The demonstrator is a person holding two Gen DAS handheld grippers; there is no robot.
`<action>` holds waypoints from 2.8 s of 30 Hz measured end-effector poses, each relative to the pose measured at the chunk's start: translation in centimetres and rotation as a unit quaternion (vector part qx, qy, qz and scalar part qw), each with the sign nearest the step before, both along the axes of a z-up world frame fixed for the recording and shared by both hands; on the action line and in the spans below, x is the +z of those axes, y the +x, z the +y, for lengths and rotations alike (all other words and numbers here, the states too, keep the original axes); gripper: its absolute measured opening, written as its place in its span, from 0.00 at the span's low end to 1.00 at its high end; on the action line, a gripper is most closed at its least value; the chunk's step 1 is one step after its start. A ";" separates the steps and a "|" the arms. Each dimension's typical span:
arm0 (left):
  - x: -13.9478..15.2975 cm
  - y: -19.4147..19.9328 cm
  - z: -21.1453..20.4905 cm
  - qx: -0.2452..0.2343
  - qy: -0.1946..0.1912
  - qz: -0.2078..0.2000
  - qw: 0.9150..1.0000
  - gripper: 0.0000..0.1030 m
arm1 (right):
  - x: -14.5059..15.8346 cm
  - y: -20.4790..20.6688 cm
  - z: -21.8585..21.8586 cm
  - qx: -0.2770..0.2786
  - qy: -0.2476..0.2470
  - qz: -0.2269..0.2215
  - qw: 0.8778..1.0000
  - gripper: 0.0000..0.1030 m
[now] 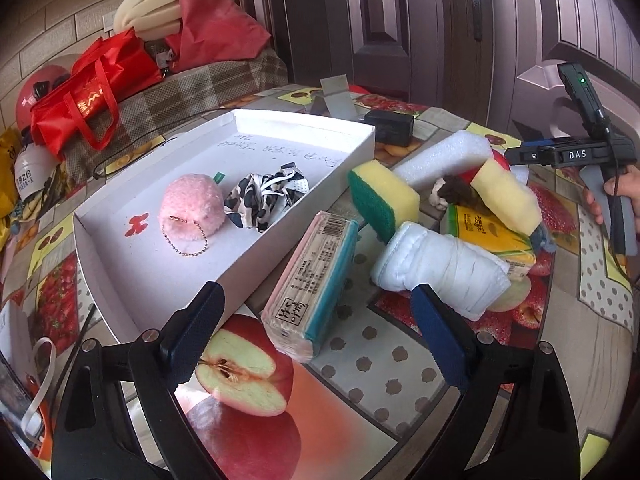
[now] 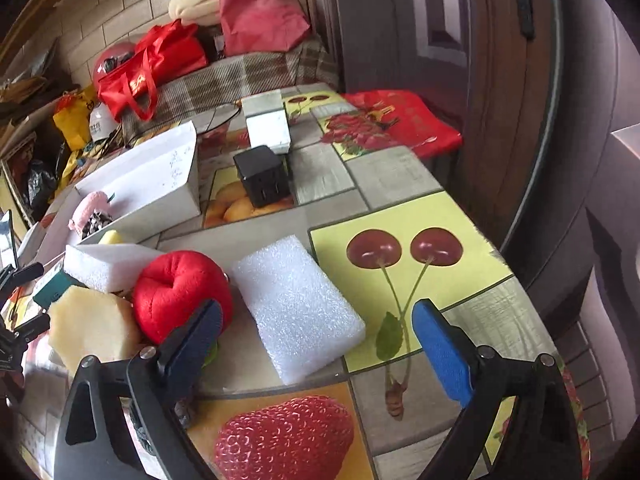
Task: Organize soft objects
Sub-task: 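Grasp the pink-teal packet with the left gripper while right grasps white foam block, then lower the packet and foam block into the box and release both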
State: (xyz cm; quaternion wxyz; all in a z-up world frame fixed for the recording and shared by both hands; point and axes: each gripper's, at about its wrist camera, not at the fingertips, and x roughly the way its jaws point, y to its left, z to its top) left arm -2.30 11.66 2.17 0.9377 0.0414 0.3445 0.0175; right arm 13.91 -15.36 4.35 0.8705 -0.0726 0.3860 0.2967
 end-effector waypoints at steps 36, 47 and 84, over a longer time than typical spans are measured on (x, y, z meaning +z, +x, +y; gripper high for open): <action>3.4 -6.2 3.9 0.170 0.002 -0.189 0.967 0.26 | 4.2 -10.9 7.5 0.070 0.098 -0.191 0.974 0.51; 3.0 -4.4 7.0 0.237 0.001 -0.170 0.957 0.26 | 2.5 -13.2 17.2 0.143 0.115 -0.121 0.976 0.51; 2.3 4.3 14.0 0.255 -0.035 -0.120 0.959 0.26 | 1.2 -3.7 25.5 -0.031 0.101 -0.076 0.991 0.51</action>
